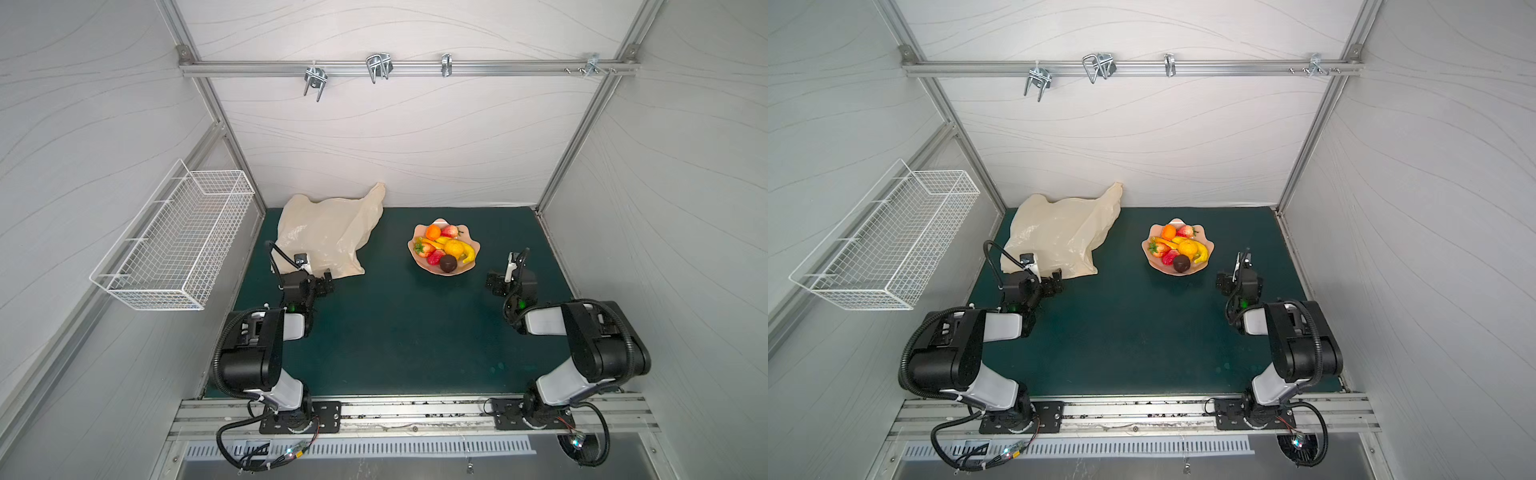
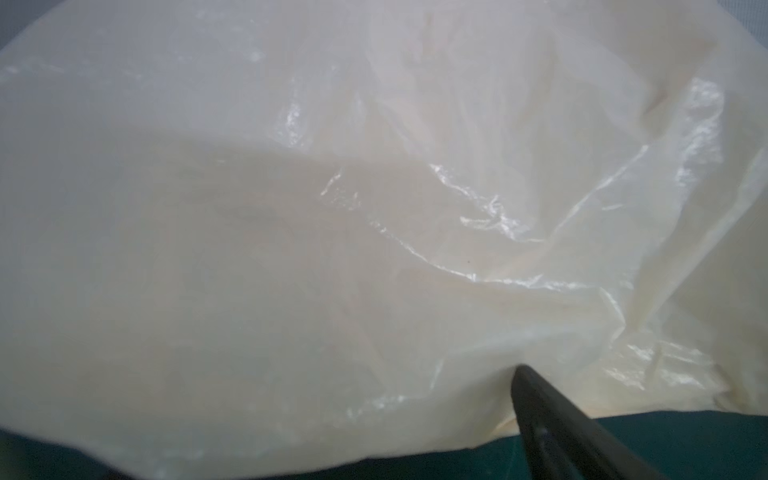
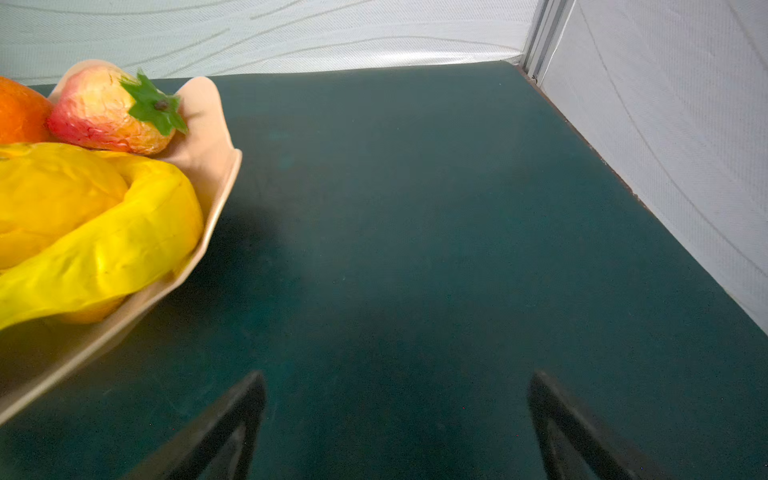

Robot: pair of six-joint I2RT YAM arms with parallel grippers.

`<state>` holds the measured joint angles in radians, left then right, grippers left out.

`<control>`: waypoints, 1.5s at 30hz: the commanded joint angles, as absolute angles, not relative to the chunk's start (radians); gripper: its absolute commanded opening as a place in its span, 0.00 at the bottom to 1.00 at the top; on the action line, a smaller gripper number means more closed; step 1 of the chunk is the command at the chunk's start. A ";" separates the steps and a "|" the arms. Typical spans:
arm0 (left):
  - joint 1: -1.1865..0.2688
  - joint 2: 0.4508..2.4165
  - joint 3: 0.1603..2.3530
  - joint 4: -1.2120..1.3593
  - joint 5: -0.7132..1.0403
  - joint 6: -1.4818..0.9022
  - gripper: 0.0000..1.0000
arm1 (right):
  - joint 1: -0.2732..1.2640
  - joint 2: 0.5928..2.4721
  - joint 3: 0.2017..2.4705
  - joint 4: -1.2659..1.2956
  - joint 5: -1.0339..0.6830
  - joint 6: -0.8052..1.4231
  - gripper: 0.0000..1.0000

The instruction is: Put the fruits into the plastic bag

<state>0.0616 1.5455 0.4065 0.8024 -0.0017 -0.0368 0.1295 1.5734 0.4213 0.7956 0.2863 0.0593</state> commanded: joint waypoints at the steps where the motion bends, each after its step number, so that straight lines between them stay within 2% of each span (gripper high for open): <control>1: 0.055 1.551 0.430 0.821 -0.011 -0.035 1.00 | 0.127 1.565 0.425 0.819 0.281 0.048 0.99; 31: 0.045 1.536 0.421 0.835 0.000 -0.016 1.00 | 0.127 1.562 0.421 0.832 0.267 0.034 0.99; 35: -0.003 1.389 0.435 0.684 -0.001 0.043 1.00 | 0.142 1.446 0.505 0.581 0.258 0.019 0.99; 38: -0.044 1.272 0.409 0.633 -0.068 0.043 1.00 | 0.168 1.362 0.498 0.541 0.261 -0.004 0.99; 45: -0.130 0.956 0.382 0.370 -0.080 -0.025 1.00 | 0.212 1.172 0.542 0.320 0.193 0.083 0.99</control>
<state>-0.0952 1.0306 0.3882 0.5045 -0.0551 -0.0090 0.1921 1.2209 0.5133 0.4686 0.2321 0.0490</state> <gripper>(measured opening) 0.996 0.992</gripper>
